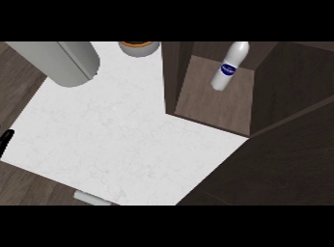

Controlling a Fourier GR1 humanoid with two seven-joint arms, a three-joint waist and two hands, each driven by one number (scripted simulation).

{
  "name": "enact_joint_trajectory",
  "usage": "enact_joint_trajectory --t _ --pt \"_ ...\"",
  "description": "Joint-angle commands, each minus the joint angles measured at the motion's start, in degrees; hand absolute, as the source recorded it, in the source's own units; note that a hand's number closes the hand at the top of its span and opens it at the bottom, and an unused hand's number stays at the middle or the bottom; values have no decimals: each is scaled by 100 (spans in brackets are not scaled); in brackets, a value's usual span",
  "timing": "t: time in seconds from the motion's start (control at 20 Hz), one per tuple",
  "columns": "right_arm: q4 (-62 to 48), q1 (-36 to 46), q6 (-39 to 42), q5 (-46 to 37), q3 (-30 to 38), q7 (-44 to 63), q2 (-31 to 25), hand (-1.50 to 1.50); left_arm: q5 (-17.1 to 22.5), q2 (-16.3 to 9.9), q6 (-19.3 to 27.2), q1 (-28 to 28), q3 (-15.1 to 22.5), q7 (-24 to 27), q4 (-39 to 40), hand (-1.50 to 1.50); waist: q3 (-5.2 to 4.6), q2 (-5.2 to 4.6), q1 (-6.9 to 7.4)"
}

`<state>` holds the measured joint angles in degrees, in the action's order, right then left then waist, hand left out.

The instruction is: Pick up the bottled water, place it into the cabinet and close the cabinet

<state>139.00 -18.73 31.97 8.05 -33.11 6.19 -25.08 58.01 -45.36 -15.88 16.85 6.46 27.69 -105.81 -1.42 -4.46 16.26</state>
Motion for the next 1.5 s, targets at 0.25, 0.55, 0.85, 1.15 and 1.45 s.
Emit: enact_joint_trajectory --t 0.25,0.55,0.85,1.15,1.45 --pt "-730 1288 -386 -97 219 1079 471 150 55 -42 -103 -113 -47 -38 73 -150 7 44 -3" --pt "-1453 2204 -656 33 457 1667 937 150 86 -60 -158 -125 -56 -82 214 -150 18 80 -55" --pt "-2545 3243 -888 211 625 2237 1514 150 144 -38 -237 -123 -135 -47 424 -150 40 106 -117" --pt "-3666 4667 -1671 -176 1303 2557 2266 150 146 28 -257 -15 -129 -12 490 -150 67 197 -199" --pt "-5062 5980 -2829 -525 1953 2435 2497 150 201 -14 -352 77 -238 3 560 -150 103 214 -329"
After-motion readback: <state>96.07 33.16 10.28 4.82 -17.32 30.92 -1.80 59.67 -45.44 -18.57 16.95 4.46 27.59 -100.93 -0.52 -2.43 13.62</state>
